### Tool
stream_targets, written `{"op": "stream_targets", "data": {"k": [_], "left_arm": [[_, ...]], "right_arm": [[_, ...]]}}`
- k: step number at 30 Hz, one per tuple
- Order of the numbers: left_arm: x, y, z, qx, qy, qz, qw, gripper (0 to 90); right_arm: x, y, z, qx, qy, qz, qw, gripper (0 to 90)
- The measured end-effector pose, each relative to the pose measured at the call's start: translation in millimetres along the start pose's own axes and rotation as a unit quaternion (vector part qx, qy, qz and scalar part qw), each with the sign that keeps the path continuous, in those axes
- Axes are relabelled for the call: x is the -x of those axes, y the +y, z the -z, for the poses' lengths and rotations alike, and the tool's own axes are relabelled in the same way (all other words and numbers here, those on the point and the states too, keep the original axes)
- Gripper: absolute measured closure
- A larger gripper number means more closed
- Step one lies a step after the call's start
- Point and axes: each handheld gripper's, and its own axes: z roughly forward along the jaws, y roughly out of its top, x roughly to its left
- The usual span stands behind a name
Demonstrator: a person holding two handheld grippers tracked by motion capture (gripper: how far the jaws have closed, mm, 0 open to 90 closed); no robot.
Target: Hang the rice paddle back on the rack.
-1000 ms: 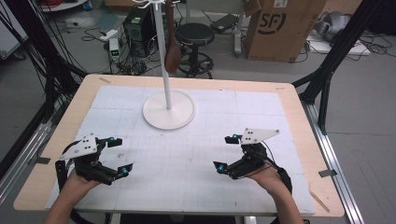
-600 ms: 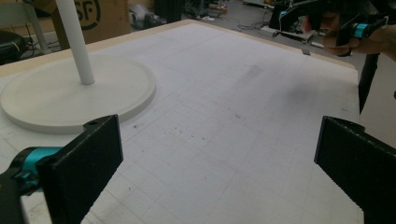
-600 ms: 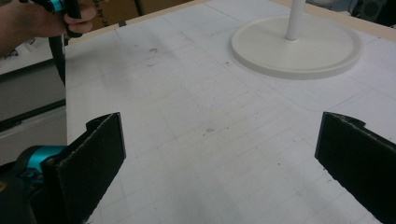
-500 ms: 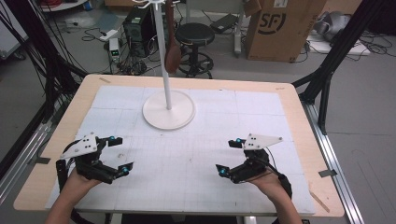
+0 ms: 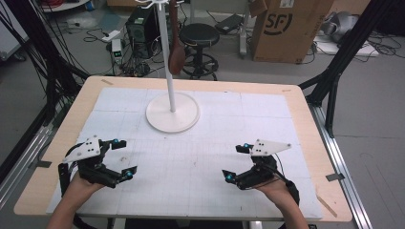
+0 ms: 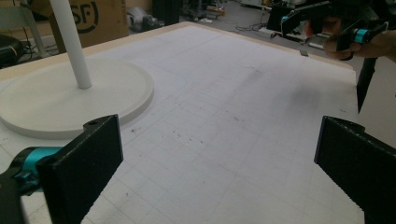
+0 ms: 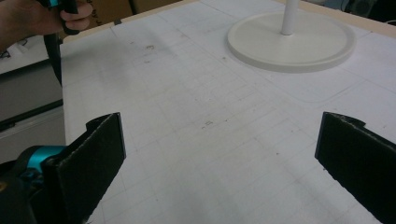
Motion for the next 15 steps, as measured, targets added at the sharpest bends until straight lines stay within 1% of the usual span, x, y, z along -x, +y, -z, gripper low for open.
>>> {"op": "stream_targets", "data": {"k": [10,15], "left_arm": [[0.2,-0.3,-0.7,-0.007,-0.003,-0.003,1.0000,1.7],[0.4,-0.5,-0.9,-0.008,-0.004,0.001,1.0000,1.7]], "right_arm": [[0.8,-2.0,-1.0,0.000,-0.002,-0.002,1.0000,0.5],[1.5,-2.5,-0.2,0.002,-0.002,-0.002,1.0000,0.5]]}}
